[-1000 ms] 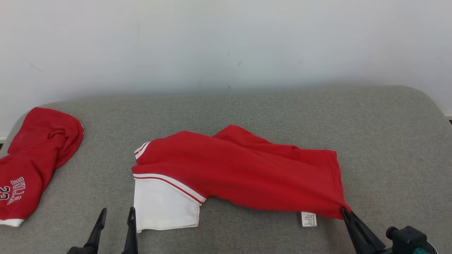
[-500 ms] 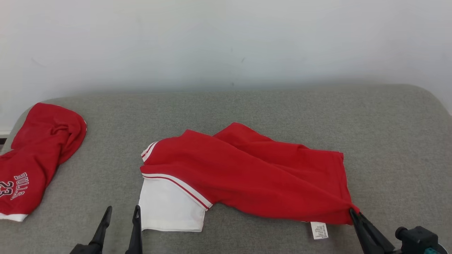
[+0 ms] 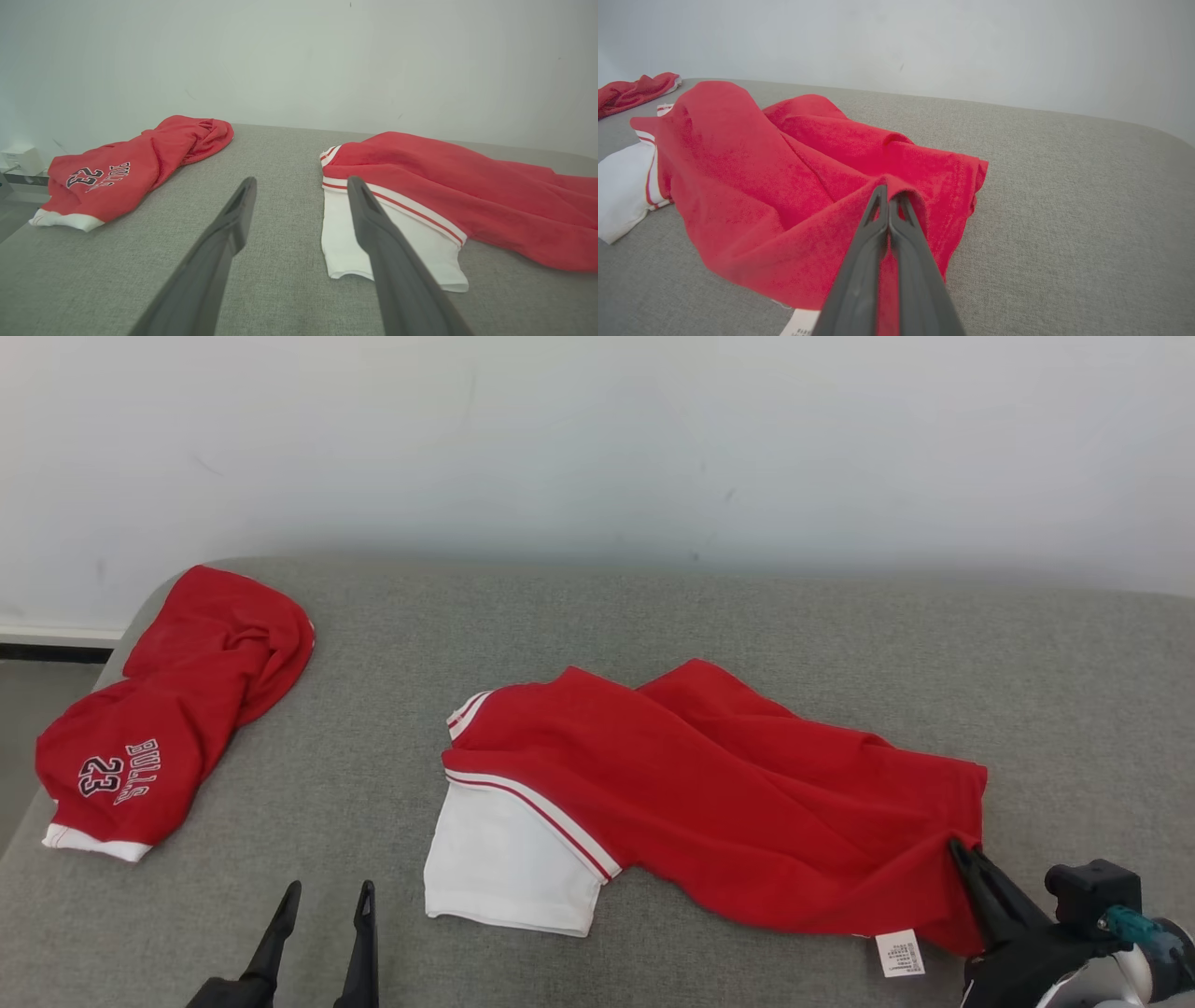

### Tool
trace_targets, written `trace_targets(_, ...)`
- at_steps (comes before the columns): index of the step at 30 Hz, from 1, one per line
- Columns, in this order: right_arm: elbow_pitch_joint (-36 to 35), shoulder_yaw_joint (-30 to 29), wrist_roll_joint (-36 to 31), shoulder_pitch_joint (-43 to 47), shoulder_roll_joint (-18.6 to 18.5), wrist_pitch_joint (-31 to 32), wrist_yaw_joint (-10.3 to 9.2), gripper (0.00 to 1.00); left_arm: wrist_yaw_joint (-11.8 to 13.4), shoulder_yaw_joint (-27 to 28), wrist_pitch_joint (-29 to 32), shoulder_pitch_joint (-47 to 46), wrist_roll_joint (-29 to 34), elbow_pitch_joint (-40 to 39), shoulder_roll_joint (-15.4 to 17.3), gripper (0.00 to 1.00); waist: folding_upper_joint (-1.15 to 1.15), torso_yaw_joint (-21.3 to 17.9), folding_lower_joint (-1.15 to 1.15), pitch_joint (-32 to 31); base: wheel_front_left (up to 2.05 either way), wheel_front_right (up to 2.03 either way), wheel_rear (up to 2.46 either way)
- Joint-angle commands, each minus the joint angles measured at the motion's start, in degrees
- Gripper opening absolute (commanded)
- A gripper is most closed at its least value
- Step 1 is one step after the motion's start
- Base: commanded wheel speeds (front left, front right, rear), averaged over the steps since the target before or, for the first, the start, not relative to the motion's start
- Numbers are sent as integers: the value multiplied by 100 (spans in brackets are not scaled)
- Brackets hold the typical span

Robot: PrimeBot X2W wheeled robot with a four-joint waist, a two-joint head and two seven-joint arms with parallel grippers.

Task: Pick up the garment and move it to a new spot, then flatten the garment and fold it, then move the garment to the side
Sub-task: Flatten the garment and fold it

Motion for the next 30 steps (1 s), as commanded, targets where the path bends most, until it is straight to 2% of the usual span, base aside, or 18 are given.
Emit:
trace_targets(1, 249, 7, -8, -148, -47, -28, -15, 0, 8, -11, -19, -65, -53, 27, 25, 100, 0, 122, 0, 41, 0, 0, 0)
trace_targets(7, 1415, 70, -16, -708, 9, -170, -15, 0, 8, -87, -19, -164, -88, 76, 45, 100, 0, 263, 0, 144, 0, 0, 0)
trace_targets(8, 1543, 108, -28, -781, 32, -216, -15, 42, 8, -91, -19, -176, -88, 78, 41, 100, 0, 270, 0, 155, 0, 0, 0)
trace_targets(9, 1641, 143, -11, -841, 66, -261, -15, 96, 8, -96, -19, -184, -86, 79, 36, 100, 0, 270, 0, 166, 0, 0, 0)
trace_targets(10, 1737, 185, 21, -887, 91, -301, -15, 100, 8, -95, -19, -188, -84, 82, 29, 100, 0, 261, 0, 175, 0, 0, 0)
trace_targets(15, 2035, 348, 142, -1017, 122, -451, -15, 100, 8, -88, -19, -179, -75, 100, -13, 100, 0, 133, 0, 194, 0, 0, 0)
trace_targets(19, 1913, 365, 236, -954, 125, -540, -15, 100, 8, -74, -19, -186, -76, 95, -35, 100, 0, 30, 0, 191, 0, 0, 0)
trace_targets(24, 979, -71, 159, -536, 74, -572, -15, 100, 8, -7, -19, -140, -70, 40, -44, 100, 0, -201, 0, 186, 0, 0, 0)
trace_targets(30, -45, -693, -154, 16, 296, -573, -15, 100, 8, 48, -19, -152, -38, 45, 4, 100, 0, -376, 0, 129, 0, 0, 0)
